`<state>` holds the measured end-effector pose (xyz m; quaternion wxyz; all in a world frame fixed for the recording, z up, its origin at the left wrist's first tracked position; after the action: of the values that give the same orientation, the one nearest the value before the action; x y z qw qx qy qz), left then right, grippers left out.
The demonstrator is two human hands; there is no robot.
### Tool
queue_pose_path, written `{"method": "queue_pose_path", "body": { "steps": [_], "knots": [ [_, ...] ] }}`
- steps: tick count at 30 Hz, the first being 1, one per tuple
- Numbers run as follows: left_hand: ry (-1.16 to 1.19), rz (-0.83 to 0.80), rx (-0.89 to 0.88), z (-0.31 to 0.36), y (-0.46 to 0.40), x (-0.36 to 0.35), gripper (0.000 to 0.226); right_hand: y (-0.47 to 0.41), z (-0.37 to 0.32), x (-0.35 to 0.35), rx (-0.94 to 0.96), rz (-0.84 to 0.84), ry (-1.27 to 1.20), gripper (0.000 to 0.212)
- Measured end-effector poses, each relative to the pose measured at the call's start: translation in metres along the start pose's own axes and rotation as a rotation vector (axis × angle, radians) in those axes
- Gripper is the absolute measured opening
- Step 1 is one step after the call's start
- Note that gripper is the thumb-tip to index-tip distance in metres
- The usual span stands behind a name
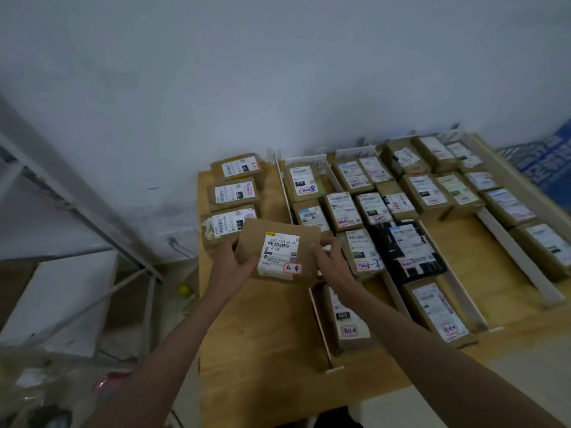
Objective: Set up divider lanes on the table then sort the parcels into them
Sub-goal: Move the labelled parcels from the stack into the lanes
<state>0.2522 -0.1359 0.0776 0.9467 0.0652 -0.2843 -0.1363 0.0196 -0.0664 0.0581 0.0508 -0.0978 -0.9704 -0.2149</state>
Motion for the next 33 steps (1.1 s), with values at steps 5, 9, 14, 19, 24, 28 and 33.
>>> {"method": "queue_pose_path", "body": {
  "steps": [5, 9, 14, 19, 24, 28, 33],
  "knots": [
    [-0.060, -0.091, -0.096, 0.054, -0.018, -0.020, 0.058, 0.019, 0.009, 0.046, -0.124, -0.033, -0.133, 0.057],
    [-0.099, -0.180, -0.158, 0.088, -0.028, -0.049, 0.055, 0.035, 0.020, 0.075, -0.200, -0.069, -0.161, 0.062],
    [-0.044, -0.145, -0.219, 0.127, -0.026, -0.083, 0.060, 0.050, 0.030, 0.110, -0.237, 0.018, -0.303, 0.070],
    [0.100, -0.276, -0.044, 0.120, -0.010, -0.147, 0.068, 0.063, 0.042, 0.141, -0.260, 0.137, -0.368, 0.063],
    [0.259, -0.410, 0.034, 0.133, 0.019, -0.206, 0.033, 0.070, 0.057, 0.163, -0.301, 0.217, -0.395, 0.073],
    [0.302, -0.437, 0.026, 0.149, 0.026, -0.225, 0.057, 0.082, 0.054, 0.188, -0.281, 0.228, -0.368, 0.056],
    [0.264, -0.410, -0.010, 0.176, 0.027, -0.255, 0.067, 0.096, 0.045, 0.255, -0.112, 0.333, 0.019, 0.049]
  ]
}}
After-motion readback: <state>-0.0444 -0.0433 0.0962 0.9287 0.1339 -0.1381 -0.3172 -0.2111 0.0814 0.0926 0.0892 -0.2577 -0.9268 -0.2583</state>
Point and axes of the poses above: each hand's wrist, its own y-axis away from the middle knuckle, its own x-axis out of the back of the hand, z = x × y, the point moved 8 cm from there along -y, towards the middle knuckle, and after that the axes turned 7 degrees about -z, right-handed, at the moved point
